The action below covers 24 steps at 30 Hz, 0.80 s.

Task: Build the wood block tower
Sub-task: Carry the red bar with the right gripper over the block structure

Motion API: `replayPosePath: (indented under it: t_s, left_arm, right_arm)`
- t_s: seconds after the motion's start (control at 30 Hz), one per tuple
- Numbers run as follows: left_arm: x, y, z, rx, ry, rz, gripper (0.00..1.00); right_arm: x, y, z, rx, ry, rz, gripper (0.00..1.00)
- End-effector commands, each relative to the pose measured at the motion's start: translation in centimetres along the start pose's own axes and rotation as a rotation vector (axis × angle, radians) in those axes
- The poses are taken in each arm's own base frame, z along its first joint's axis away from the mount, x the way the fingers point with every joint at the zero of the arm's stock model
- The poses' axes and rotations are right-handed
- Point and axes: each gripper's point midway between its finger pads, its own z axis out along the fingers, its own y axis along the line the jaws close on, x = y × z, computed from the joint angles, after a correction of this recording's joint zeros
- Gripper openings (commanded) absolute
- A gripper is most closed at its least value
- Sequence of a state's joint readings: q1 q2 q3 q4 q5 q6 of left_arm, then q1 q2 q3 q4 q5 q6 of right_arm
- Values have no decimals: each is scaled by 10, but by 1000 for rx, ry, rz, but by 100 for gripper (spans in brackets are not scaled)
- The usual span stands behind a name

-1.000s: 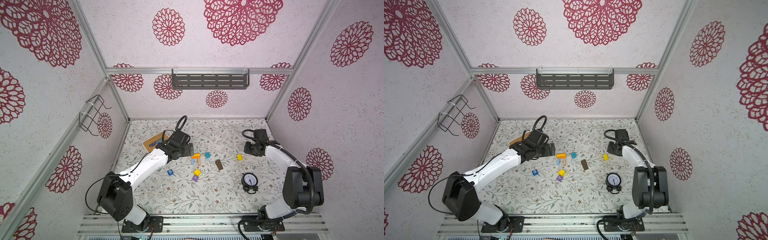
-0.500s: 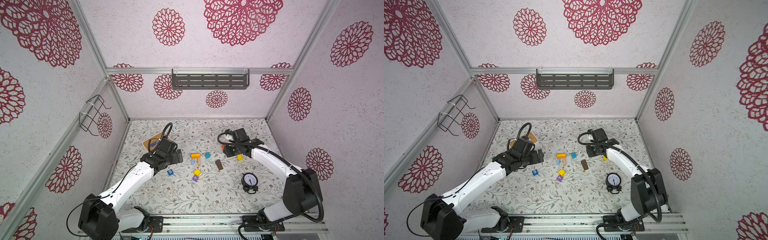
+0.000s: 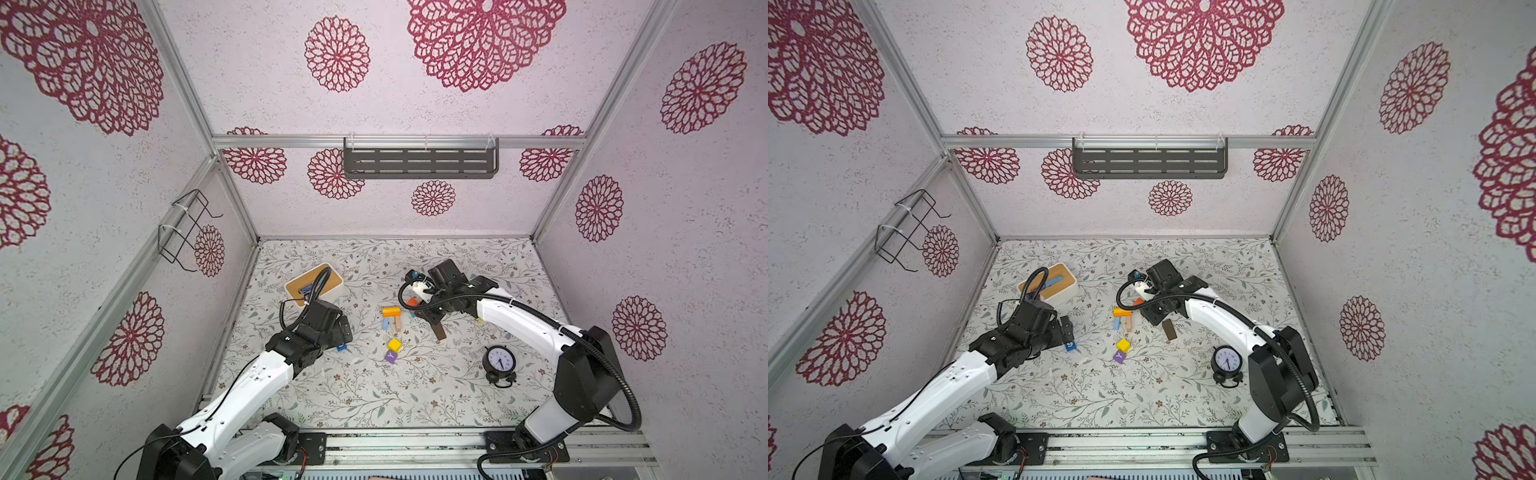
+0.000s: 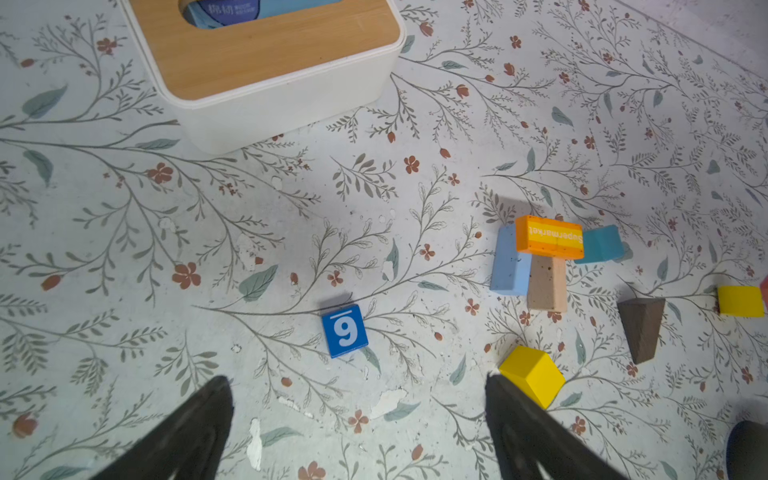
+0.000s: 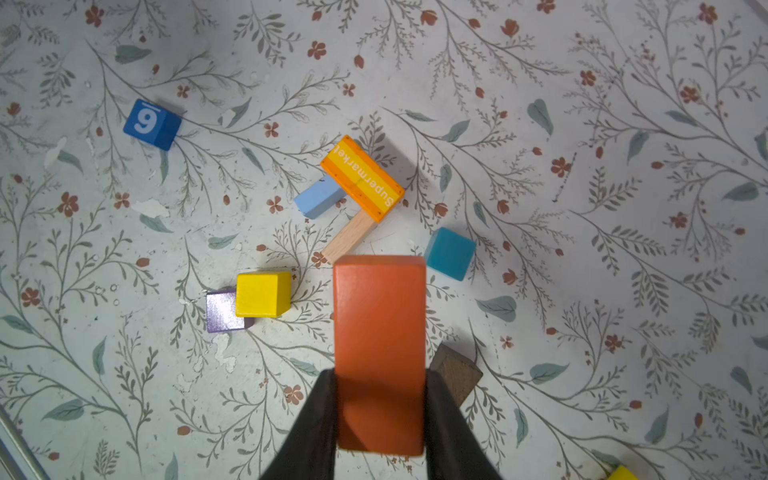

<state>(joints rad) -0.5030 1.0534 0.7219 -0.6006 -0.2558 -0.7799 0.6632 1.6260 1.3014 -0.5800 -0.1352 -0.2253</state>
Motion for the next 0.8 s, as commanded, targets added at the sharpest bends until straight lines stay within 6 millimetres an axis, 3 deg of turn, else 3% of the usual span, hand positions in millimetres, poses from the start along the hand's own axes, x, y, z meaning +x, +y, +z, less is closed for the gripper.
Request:
replayPosePath:
  t_s: [0.0,0.43,0.77]
  left_arm:
    - [-6,5,1,-7,-50,-54,97]
    - [-2,15,12,-23,-84,-70,97]
    - [-6,12,18,-21,-93,-67,97]
  right_arm:
    - [-11,15,1,-39,-10,-124,26]
    - [-12,46,34,-143,-2,-414,27]
    - [-14,44,58,-152,26,-488,26]
